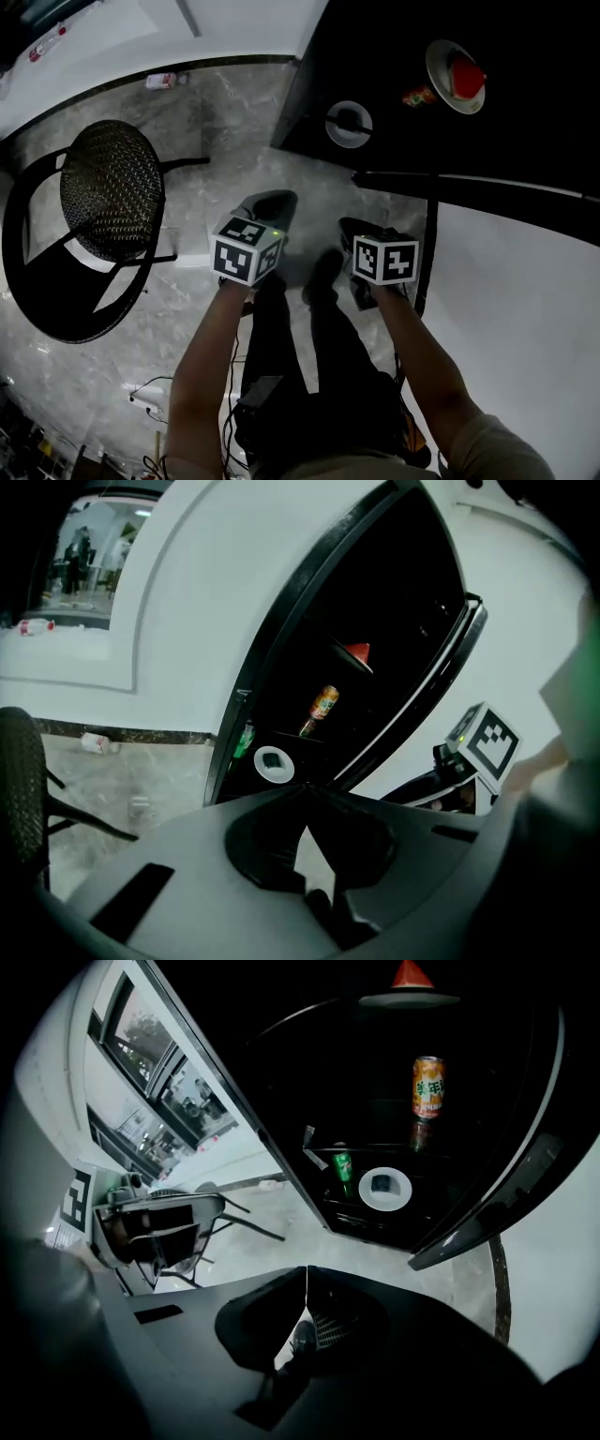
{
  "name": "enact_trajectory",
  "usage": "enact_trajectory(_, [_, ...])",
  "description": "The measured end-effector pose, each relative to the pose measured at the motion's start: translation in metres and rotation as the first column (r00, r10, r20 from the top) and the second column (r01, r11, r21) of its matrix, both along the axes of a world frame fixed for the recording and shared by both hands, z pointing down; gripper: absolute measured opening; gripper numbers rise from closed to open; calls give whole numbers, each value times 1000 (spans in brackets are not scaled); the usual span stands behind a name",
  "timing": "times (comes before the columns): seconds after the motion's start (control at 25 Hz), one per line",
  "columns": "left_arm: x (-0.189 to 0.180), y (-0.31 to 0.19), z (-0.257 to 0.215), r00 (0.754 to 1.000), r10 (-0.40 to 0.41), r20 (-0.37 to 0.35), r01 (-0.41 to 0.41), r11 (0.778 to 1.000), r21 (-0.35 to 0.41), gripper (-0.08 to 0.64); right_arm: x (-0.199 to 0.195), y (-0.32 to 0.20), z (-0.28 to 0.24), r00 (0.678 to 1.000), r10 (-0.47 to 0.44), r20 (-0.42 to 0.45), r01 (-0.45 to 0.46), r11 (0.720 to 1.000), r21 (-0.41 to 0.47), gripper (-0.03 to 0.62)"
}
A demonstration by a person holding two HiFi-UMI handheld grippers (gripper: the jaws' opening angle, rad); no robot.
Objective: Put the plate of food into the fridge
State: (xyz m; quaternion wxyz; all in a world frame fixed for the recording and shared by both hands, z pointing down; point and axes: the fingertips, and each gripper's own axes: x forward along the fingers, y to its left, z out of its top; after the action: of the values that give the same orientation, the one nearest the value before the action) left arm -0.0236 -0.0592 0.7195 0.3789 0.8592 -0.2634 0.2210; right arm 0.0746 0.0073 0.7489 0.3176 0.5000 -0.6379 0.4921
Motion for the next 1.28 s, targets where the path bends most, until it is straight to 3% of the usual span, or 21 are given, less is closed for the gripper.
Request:
enact_trajectory(0.4, [-22, 18, -77, 996, 32, 86, -29, 999, -29, 9, -12, 6, -84, 1000, -8, -16, 8, 1000, 17, 23])
enact_trajectory(0.6, [-29, 29, -122, 986, 67, 155, -75, 996, 43, 9, -25, 7, -128, 999, -39, -7, 40, 997, 61, 23])
enact_trajectory(0.76, [-51, 16, -155, 990, 5, 143, -17, 996, 83, 9, -54, 0, -163, 992, -121, 41, 116, 987, 108, 23])
enact_trajectory(0.92, [-60, 18, -176, 990, 1, 138, -16, 994, 107, 9, -79, 15, -186, 975, -219, 22, 215, 969, 122, 23])
enact_trajectory(1.28, [-68, 36, -201, 996, 6, 88, -17, 992, 122, 9, -102, 27, -218, 966, -259, -6, 256, 951, 172, 23])
